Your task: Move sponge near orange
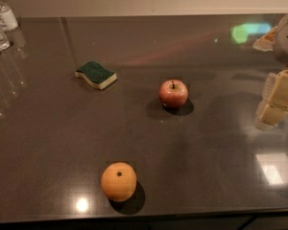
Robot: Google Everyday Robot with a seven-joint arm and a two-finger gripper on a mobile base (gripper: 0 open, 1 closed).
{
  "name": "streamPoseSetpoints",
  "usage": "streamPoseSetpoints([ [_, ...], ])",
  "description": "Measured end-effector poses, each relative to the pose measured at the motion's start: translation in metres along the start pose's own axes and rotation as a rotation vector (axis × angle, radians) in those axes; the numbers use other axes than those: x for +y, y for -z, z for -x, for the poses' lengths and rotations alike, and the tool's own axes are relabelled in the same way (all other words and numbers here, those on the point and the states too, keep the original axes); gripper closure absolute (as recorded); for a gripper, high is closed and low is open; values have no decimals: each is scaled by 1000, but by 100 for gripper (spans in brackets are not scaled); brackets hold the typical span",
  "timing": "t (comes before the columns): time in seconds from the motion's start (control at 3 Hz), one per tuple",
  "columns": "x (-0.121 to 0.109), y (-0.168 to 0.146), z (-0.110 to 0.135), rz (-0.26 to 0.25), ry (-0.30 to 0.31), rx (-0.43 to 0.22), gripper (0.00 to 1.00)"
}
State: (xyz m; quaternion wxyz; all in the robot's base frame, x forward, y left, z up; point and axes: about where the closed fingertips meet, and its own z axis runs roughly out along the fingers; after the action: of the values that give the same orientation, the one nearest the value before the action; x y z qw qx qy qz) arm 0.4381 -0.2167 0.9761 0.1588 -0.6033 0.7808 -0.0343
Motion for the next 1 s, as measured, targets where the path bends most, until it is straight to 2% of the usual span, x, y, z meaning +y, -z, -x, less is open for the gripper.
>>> streamPoseSetpoints([
  [0.67,-6,-1,7,7,5,-24,0],
  [1.0,-24,-10,23,-4,23,-45,0],
])
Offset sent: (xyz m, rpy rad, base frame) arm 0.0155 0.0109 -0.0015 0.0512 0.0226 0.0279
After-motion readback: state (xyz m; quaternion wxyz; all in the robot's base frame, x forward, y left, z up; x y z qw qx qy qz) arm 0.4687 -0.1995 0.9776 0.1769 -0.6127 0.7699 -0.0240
